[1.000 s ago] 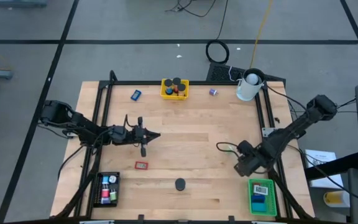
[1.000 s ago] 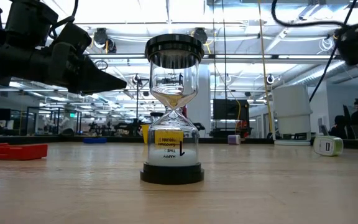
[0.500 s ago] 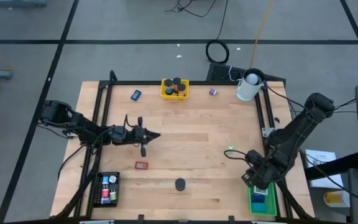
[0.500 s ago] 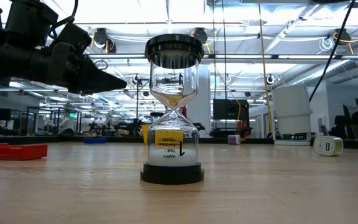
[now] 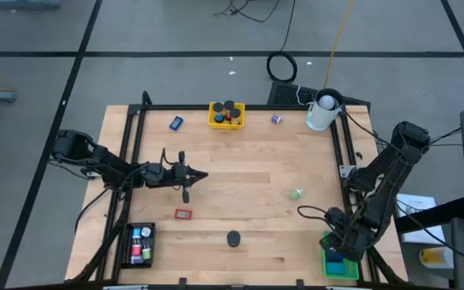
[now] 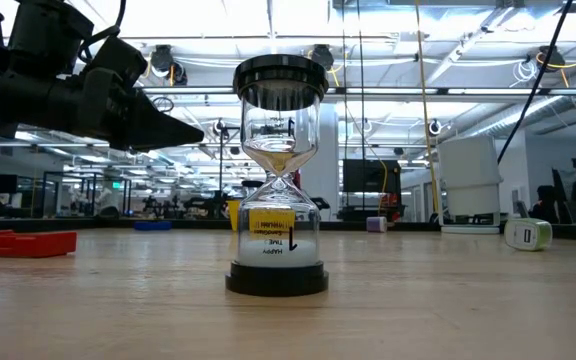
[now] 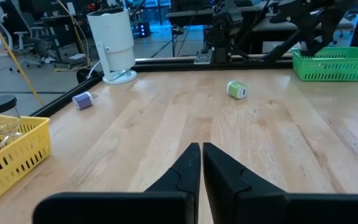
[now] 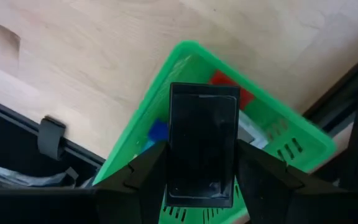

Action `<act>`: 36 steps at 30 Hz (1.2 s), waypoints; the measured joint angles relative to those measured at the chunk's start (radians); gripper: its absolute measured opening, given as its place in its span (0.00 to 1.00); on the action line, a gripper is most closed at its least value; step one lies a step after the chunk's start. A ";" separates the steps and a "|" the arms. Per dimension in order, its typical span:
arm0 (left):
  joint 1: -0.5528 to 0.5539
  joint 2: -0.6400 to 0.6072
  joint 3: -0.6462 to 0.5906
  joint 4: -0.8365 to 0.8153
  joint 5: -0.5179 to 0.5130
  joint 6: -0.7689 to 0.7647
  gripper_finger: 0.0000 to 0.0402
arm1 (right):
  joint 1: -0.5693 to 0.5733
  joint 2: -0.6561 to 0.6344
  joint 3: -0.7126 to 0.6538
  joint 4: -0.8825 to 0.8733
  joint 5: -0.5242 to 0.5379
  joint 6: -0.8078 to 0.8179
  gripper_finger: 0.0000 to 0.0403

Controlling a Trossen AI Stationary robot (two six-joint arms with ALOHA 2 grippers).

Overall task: Pick & Place Office items
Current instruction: Put the black digital timer into the green bin, then put the green charger adapter into the black bin

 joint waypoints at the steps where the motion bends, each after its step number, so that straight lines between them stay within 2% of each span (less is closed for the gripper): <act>1: 0.000 0.000 0.000 0.000 0.000 0.001 0.06 | 0.009 0.000 0.000 0.009 0.000 0.015 0.41; 7: 0.000 0.000 0.000 0.000 0.000 0.007 0.01 | 0.048 0.006 0.000 0.091 -0.001 0.098 0.41; 15: 0.000 0.000 0.000 0.000 -0.001 0.008 0.07 | 0.061 0.074 0.000 0.179 -0.030 0.120 0.41; 21: 0.000 0.000 0.000 0.000 -0.001 0.008 0.03 | 0.061 0.097 0.000 0.181 -0.078 0.135 0.42; 25: 0.000 0.000 0.000 0.000 -0.001 0.008 0.01 | 0.060 0.097 0.000 0.178 -0.074 0.137 0.45; 32: 0.000 0.000 0.000 -0.001 -0.001 0.006 0.07 | 0.060 0.097 0.000 0.168 -0.074 0.134 0.54; 36: 0.000 0.000 0.000 0.000 0.000 0.004 0.05 | 0.060 0.096 0.000 0.172 -0.078 0.091 0.56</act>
